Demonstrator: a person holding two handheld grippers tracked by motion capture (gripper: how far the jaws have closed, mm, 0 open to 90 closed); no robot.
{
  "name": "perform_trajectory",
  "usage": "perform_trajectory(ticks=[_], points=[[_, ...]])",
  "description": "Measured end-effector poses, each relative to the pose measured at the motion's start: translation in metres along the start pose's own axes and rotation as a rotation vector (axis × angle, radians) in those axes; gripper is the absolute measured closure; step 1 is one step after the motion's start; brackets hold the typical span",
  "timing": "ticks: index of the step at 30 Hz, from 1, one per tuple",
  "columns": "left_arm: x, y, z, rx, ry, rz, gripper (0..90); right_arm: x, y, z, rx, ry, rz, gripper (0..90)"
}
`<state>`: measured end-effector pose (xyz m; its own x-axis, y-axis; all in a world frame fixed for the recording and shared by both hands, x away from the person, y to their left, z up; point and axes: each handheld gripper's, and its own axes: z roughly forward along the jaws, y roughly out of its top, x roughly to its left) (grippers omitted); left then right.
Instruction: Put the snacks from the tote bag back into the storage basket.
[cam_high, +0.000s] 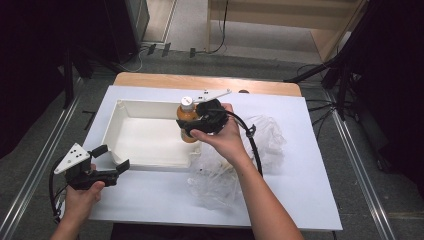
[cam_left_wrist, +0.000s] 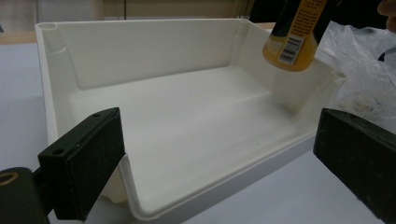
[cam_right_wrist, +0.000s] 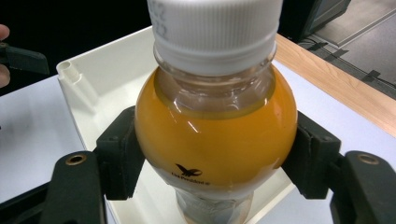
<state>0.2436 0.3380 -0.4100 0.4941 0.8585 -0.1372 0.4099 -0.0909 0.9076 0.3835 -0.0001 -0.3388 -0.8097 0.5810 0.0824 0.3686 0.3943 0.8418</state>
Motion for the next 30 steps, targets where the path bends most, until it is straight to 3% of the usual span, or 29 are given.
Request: perform_trajectory(ticks=[30], points=[[0.000,0.000,0.000,-0.003,-0.003,0.004,1.8,-0.004,-0.021,0.012,0.023,0.008,0.012,30.9]])
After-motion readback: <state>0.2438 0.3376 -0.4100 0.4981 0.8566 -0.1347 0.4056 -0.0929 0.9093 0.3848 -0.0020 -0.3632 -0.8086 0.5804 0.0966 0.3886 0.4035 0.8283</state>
